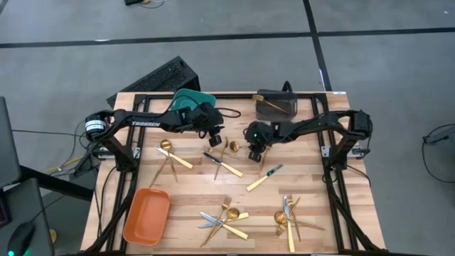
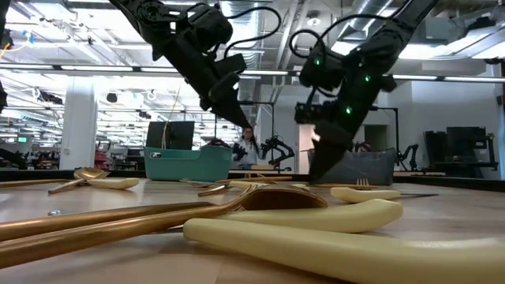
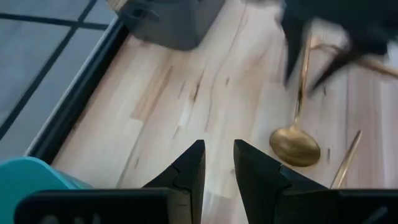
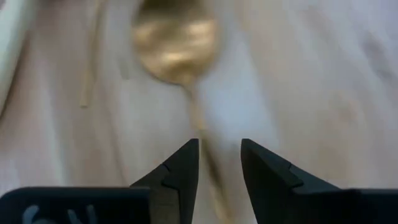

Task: Sort silverware by color (type)
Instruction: Put the gold spoon into the green bin

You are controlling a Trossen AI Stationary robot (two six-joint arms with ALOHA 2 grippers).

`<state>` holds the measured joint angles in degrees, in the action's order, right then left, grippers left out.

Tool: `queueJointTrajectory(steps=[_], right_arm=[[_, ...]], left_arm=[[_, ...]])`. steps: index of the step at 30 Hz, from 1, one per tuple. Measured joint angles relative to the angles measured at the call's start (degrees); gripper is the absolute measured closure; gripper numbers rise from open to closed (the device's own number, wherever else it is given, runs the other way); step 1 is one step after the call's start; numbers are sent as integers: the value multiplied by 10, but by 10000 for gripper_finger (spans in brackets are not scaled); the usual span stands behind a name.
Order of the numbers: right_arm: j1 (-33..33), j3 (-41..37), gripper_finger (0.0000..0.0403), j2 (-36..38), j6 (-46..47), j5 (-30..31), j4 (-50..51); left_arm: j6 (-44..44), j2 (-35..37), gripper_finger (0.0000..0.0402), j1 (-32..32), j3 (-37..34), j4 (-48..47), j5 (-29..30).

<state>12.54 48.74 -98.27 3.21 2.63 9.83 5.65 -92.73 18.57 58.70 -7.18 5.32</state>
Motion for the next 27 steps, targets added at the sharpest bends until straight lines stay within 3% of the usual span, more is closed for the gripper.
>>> queueJointTrajectory(steps=[9, 16, 21, 27], right_arm=[[-26, 2, 281, -53, 41, 42, -22], [-39, -1, 375, -31, 42, 57, -17], [-65, -2, 375, -31, 90, 189, -34], [-128, -3, 375, -36, 114, 408, -46]], left_arm=[[-2, -1, 328, -1, 0, 5, -2], [16, -1, 328, -11, -13, 44, -18], [1, -2, 328, -20, -56, 126, -65], [-20, -2, 328, -18, -120, 237, -7]])
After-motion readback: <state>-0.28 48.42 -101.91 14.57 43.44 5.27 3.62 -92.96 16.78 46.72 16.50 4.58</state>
